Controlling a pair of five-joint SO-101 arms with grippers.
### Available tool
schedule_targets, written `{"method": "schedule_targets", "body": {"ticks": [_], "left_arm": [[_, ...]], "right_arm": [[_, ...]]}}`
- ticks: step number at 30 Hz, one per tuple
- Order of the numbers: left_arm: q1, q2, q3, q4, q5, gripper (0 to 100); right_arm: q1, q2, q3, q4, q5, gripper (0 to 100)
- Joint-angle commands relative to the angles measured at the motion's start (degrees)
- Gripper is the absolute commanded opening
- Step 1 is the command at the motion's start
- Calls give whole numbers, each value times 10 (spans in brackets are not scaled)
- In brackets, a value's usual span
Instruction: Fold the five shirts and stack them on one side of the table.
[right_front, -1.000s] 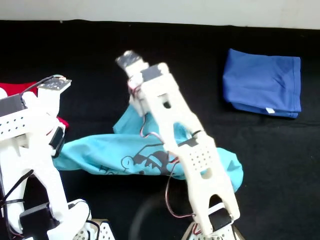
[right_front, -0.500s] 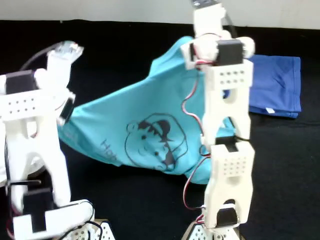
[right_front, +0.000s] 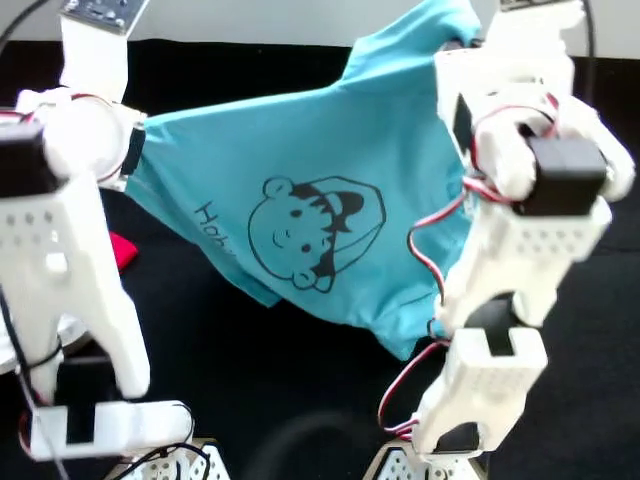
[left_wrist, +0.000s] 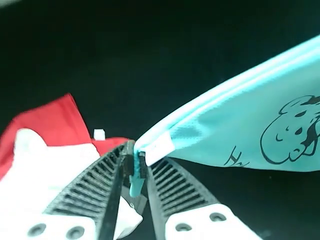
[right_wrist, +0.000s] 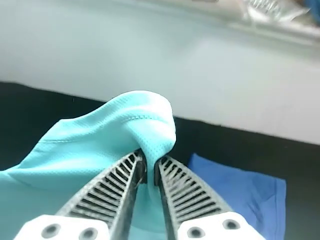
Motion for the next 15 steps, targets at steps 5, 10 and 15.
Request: {"method": "schedule_targets", "body": {"ticks": [5,10,15], "left_arm": [[3,-110,-21,-5,-1,9],[2,-160,-21,-39,-1,9],[2,-184,-18,-33,-1,9]], "right_arm": [[9,-113,-17,-33,0,6],[9,-143,-17,-89,0,6],[9,-171,-18,-96,0,6]]}}
